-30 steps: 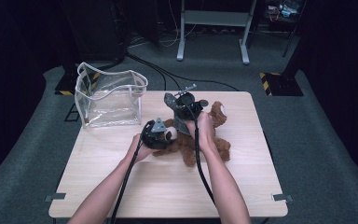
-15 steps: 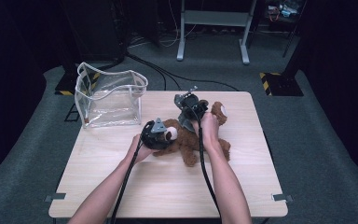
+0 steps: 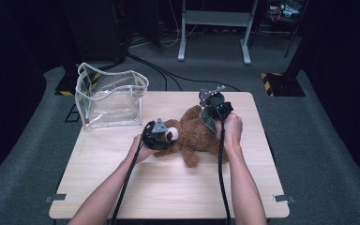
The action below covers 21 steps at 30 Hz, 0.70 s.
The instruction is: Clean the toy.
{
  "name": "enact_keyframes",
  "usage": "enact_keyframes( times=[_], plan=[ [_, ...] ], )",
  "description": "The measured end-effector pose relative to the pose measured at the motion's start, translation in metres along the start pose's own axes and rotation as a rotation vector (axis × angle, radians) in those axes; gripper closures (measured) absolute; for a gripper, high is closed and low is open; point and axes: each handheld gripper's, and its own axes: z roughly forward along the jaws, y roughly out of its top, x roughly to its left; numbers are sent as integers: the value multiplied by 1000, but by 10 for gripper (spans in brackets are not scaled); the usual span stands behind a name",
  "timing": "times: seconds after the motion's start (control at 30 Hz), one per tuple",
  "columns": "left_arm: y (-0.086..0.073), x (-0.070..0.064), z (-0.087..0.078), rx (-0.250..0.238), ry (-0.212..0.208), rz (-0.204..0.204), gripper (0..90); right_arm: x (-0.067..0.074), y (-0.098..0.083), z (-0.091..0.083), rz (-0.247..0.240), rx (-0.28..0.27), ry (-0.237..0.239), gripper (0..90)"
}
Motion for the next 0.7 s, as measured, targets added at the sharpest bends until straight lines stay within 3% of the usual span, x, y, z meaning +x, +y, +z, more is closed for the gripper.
enact_keyframes(
  times=[0.23,0.4,0.5,0.63,0.7],
  plan=[
    [0,-1,1,-6,3,-1,447,1,-9,9,94,1,111,766],
    [0,-1,0,-3,4,-1,446,19,2,18,109,-12,159,766],
    [-1,-1,0,-5,8,0,445,30,9,23,79,-25,193,766],
    [-1,-1,0,-9,11,0,443,45,14,27,93,-37,277,767],
    [-1,-1,0,-9,10,2,443,50,16,28,91,-39,345,766]
  ],
)
